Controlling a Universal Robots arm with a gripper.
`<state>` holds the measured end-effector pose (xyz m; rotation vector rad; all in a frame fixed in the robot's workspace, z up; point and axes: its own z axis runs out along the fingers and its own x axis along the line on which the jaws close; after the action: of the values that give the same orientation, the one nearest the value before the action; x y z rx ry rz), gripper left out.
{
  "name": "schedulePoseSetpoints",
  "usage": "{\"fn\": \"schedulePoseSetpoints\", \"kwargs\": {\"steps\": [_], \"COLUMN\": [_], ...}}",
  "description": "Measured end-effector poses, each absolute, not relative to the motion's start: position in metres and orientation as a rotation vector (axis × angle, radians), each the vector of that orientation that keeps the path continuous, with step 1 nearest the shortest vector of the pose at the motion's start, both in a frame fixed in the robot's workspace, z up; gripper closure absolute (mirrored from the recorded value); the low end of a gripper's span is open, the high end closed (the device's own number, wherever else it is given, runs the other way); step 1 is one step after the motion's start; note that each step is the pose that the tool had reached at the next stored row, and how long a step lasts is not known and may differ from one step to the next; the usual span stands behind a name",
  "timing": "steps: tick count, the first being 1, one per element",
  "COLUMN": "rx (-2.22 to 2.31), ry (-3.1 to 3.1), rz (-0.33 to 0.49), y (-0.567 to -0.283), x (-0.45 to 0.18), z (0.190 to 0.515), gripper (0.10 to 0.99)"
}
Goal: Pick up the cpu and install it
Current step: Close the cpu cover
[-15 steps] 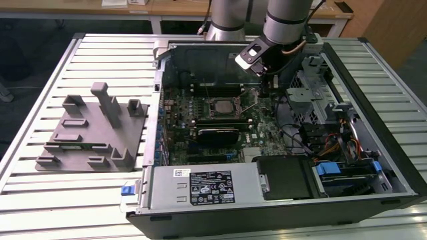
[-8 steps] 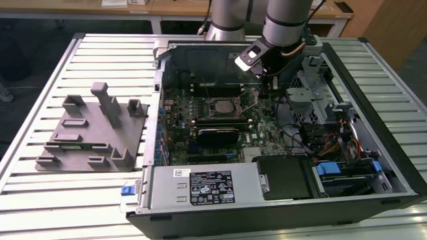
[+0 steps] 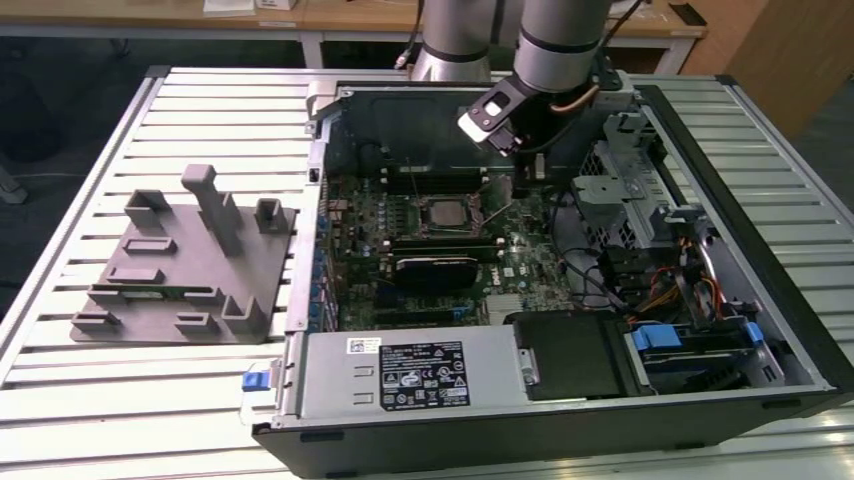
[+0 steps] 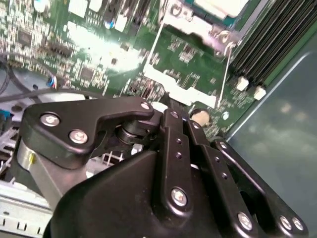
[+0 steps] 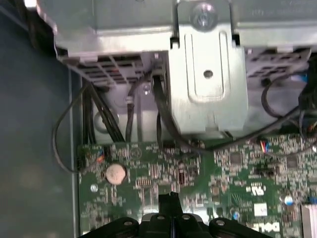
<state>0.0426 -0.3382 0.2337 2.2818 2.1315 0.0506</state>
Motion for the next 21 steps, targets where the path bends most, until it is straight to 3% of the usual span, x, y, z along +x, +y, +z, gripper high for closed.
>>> {"fn": "schedulePoseSetpoints", "kwargs": {"steps": [21], "rx": [2.282], "ry": [2.131], "rz": [0.051], "y": [-0.338], "x": [-0.017], "z": [0.234], "gripper": [0.98]}}
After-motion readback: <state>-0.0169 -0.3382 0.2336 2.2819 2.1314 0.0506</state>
